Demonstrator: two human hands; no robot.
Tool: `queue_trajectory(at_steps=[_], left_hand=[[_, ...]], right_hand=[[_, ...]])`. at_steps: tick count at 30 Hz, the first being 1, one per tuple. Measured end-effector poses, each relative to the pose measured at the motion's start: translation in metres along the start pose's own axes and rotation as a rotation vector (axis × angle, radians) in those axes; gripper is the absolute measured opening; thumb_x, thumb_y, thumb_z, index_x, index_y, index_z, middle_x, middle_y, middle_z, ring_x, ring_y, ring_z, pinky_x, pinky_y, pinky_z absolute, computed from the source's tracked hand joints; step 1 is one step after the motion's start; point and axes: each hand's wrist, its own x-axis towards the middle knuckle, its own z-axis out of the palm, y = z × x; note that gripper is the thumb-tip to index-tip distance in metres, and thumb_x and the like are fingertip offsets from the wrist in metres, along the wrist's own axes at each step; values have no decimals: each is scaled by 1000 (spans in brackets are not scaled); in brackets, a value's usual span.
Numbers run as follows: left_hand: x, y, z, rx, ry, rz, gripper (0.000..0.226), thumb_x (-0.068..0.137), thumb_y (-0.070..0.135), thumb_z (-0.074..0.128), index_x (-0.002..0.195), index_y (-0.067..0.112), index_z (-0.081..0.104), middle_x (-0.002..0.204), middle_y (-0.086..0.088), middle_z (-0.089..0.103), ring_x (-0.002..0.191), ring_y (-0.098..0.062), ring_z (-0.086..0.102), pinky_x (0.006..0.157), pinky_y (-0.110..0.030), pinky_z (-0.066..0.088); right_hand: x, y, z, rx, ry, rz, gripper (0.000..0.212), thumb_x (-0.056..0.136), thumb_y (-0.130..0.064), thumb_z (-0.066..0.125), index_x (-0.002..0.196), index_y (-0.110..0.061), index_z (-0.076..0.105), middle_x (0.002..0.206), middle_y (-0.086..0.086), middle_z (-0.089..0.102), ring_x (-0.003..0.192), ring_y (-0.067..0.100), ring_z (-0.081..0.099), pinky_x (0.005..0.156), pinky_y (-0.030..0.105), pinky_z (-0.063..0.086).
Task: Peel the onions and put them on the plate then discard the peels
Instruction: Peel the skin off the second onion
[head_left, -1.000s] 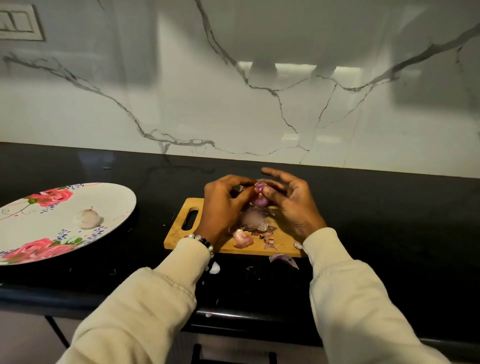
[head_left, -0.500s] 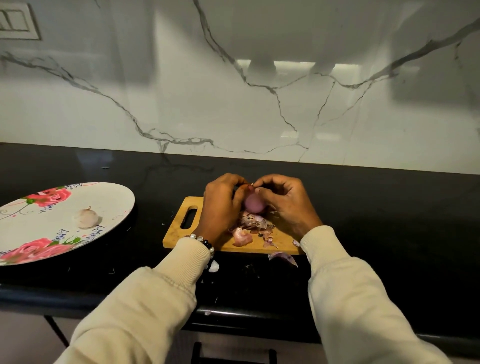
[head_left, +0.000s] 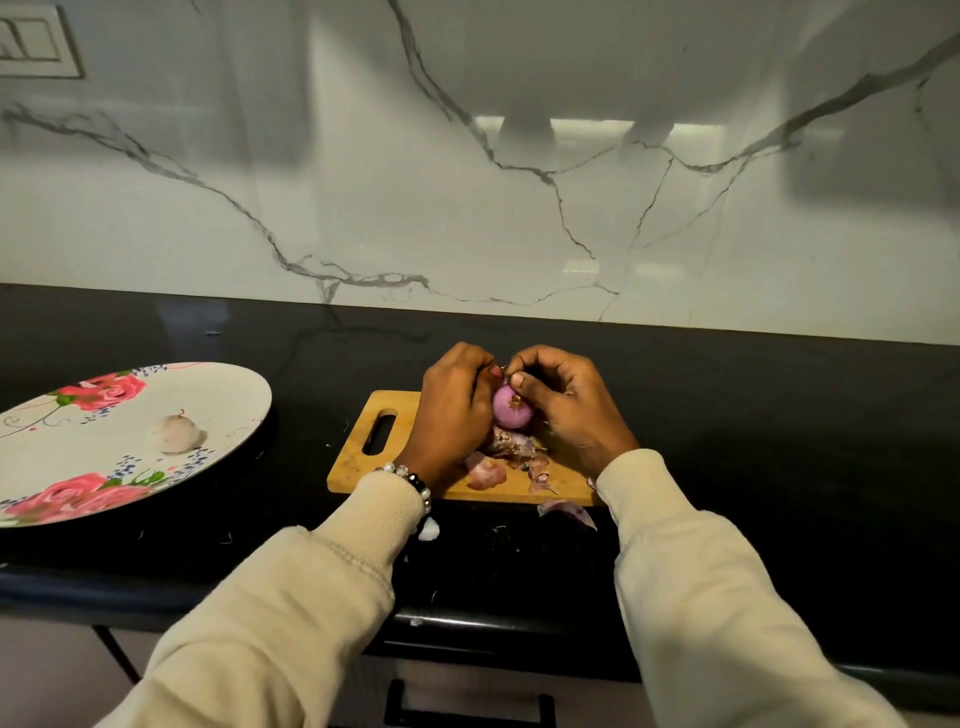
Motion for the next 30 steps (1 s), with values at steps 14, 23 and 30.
queue_trajectory(at_steps=[14,23,30], left_hand=[[3,9,-3,-710,21,-487,17,104,19,45,102,8,57,102,-19,63,83,-28,68,61,-36,58],[3,13,-8,-655,134,-507,18,103,19,47,101,6,60,95,-17,68,82,-35,71,67,-55,59],[9,-1,-9,-610,217,-565,17,101,25,50,97,17,64,93,-11,72,85,-29,71,73,-56,58]], right_hand=[[2,-3,1,224,94,11,26,91,3,60,86,-21,70,101,16,69,101,31,65,89,52,54],[-3,-11,-2,175,-7,66,43,67,-4,86,101,-21,66,108,0,70,102,15,65,88,37,56],[-5,-13,-4,215,71,92,43,70,1,84,103,-18,66,110,3,70,107,24,64,98,58,50]])
